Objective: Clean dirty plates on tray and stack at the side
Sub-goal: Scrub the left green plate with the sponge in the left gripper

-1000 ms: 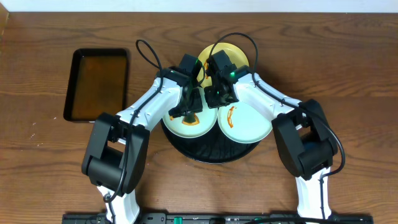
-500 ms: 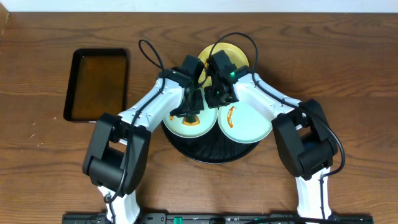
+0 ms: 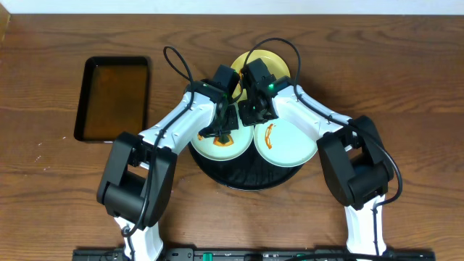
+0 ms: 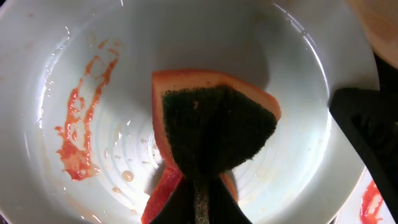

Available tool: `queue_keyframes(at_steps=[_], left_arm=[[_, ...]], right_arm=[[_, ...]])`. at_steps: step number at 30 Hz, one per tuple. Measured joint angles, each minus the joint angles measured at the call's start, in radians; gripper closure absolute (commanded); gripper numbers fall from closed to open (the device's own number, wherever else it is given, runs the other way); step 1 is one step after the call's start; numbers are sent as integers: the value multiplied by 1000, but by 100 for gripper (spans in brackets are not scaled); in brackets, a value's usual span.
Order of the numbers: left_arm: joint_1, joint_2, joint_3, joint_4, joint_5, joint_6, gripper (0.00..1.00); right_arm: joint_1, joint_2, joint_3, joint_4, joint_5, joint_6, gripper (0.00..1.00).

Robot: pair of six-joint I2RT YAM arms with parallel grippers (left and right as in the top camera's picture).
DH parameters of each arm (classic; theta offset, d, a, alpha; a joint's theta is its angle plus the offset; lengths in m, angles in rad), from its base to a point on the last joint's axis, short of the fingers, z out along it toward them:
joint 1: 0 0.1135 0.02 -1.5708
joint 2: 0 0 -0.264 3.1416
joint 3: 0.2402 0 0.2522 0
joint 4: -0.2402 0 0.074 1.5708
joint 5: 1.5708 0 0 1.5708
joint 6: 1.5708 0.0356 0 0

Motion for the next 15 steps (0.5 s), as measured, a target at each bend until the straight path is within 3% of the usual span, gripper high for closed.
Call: queue_keyframes(at_steps=[15], left_arm=[[3, -22, -106, 113, -106, 0, 93]], right_arm=[[0, 0, 0, -3, 0, 0, 98]])
